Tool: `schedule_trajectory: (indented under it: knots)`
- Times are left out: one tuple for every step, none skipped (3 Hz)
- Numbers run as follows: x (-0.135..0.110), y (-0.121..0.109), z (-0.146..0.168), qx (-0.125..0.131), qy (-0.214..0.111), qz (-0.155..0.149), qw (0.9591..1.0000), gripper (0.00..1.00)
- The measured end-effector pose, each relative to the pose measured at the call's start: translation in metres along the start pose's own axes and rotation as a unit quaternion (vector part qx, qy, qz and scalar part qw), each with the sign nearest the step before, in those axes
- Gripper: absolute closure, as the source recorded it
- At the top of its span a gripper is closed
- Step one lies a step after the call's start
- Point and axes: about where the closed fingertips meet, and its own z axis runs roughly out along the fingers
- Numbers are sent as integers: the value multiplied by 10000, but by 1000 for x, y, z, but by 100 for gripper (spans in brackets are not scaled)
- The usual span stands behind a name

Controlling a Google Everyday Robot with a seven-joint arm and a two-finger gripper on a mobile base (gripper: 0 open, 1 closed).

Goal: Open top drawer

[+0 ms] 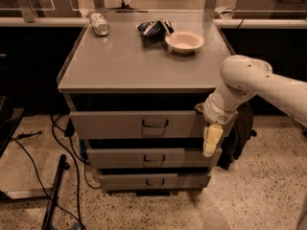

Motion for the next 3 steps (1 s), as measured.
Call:
schedule_trajectory:
  knots:
    - [1,12,-2,-273,-8,26,9996,0]
    - [5,28,-3,-648,-17,81,9979,0]
    - [4,28,-5,-657,-17,82,9978,0]
